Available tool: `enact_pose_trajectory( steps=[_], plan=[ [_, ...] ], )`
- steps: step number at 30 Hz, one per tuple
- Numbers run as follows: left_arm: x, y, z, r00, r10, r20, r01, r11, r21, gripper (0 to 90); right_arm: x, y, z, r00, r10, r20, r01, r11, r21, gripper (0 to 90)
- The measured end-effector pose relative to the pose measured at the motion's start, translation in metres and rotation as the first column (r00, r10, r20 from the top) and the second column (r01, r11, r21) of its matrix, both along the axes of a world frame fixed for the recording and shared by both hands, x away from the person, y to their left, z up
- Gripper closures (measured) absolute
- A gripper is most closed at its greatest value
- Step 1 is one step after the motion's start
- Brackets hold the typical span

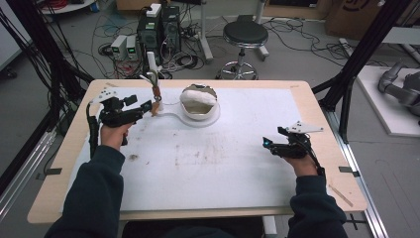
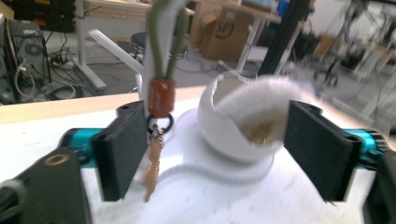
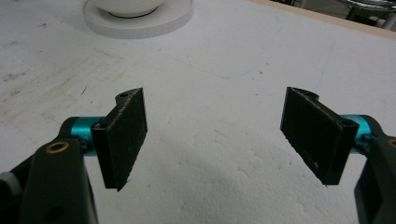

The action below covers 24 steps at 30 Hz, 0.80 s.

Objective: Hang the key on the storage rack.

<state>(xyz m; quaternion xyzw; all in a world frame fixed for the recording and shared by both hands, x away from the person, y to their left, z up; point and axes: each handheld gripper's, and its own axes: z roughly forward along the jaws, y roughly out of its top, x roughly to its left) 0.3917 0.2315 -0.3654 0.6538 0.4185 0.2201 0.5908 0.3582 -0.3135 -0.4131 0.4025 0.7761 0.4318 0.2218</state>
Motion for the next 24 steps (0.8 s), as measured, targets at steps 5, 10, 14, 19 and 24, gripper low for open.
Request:
enact_pose_trajectory(
  steps=[5, 10, 14, 19, 24],
  plan=[
    [-0.022, -0.004, -0.016, 0.9973, -0.037, 0.062, 0.034, 0.9981, 0.052, 22.0, 0.001, 0.002, -0.001, 0.9999, 0.012, -0.001, -0.012, 1.000, -0.009, 21.8],
    [-0.037, -0.009, -0.030, 0.9989, -0.025, 0.039, 0.021, 0.9953, 0.094, 17.2, 0.002, 0.001, -0.002, 0.9998, 0.019, 0.001, -0.019, 1.000, -0.007, 21.5],
    [-0.043, -0.010, -0.040, 0.9988, -0.027, 0.042, 0.023, 0.9954, 0.093, 17.2, 0.002, 0.001, -0.002, 0.9998, 0.020, -0.002, -0.020, 1.000, -0.004, 21.5],
    [-0.047, -0.010, -0.044, 0.9989, -0.023, 0.041, 0.018, 0.9942, 0.106, 17.3, 0.000, 0.001, -0.001, 0.9997, 0.024, 0.009, -0.024, 1.000, -0.007, 21.5],
    [-0.048, -0.006, -0.048, 0.9994, -0.007, 0.033, 0.004, 0.9945, 0.105, 17.3, -0.001, 0.001, -0.001, 0.9998, 0.017, 0.009, -0.017, 1.000, -0.011, 21.5]
  ],
)
